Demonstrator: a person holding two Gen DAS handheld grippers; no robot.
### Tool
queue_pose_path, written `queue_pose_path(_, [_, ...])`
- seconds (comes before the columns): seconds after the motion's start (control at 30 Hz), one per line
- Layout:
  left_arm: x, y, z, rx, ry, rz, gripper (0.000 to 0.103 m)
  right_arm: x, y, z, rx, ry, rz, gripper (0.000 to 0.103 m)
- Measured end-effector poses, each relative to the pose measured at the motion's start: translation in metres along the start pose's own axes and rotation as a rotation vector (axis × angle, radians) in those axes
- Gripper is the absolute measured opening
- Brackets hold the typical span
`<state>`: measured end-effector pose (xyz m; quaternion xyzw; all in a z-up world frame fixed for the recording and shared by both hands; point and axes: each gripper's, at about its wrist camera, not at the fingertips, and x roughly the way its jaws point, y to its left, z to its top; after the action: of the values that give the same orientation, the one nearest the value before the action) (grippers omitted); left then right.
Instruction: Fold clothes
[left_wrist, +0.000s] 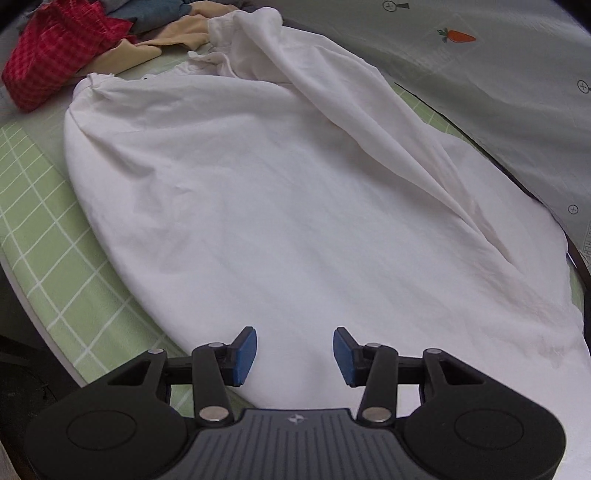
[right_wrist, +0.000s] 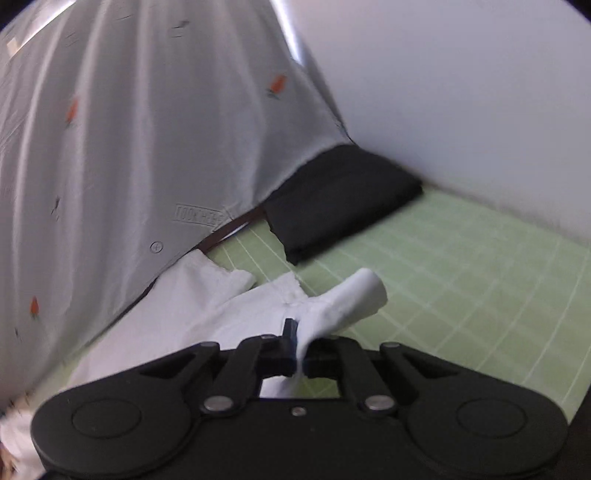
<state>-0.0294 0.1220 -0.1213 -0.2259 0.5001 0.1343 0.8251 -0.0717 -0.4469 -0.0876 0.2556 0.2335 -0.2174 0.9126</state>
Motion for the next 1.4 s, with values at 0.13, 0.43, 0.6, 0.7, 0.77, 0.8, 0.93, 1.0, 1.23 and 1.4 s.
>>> queue_pose_path(0.13, [-0.006, 0.010, -0.009, -0.052, -0.001, 0.023, 0.048, 0.036, -0.039, -0.024, 0.163, 0.241, -0.122, 0.007])
queue_pose_path(0.43, [-0.014, 0.064, 0.004, -0.187, -0.019, 0.066, 0.053, 0.034, -0.045, -0.062, 0.331, 0.324, -0.060, 0.054])
queue_pose_path(0.6, [-0.012, 0.099, 0.031, -0.225, -0.037, 0.076, 0.057, 0.025, -0.027, -0.080, 0.373, 0.316, -0.034, 0.073])
queue_pose_path(0.7, [-0.007, 0.122, 0.048, -0.261, -0.044, 0.079, 0.057, 0.019, -0.009, -0.090, 0.360, 0.318, -0.031, 0.085])
queue_pose_path(0.77, [-0.003, 0.137, 0.062, -0.266, -0.055, 0.083, 0.057, 0.015, 0.001, -0.097, 0.351, 0.323, -0.038, 0.086])
queue_pose_path(0.8, [-0.001, 0.144, 0.070, -0.263, -0.066, 0.089, 0.057, 0.013, 0.005, -0.100, 0.347, 0.323, -0.045, 0.088])
queue_pose_path(0.93, [0.003, 0.168, 0.101, -0.249, -0.119, 0.129, 0.057, 0.009, 0.020, -0.109, 0.355, 0.303, -0.100, 0.097])
queue_pose_path(1.0, [0.008, 0.181, 0.117, -0.259, -0.139, 0.120, 0.058, 0.008, 0.026, -0.112, 0.357, 0.291, -0.131, 0.101])
queue_pose_path(1.23, [0.039, 0.198, 0.157, -0.242, -0.113, 0.123, 0.058, 0.019, 0.047, -0.114, 0.337, 0.258, -0.275, 0.103])
queue_pose_path(1.4, [0.047, 0.189, 0.164, -0.186, -0.109, 0.146, 0.043, 0.026, 0.056, -0.109, 0.333, 0.269, -0.394, 0.081])
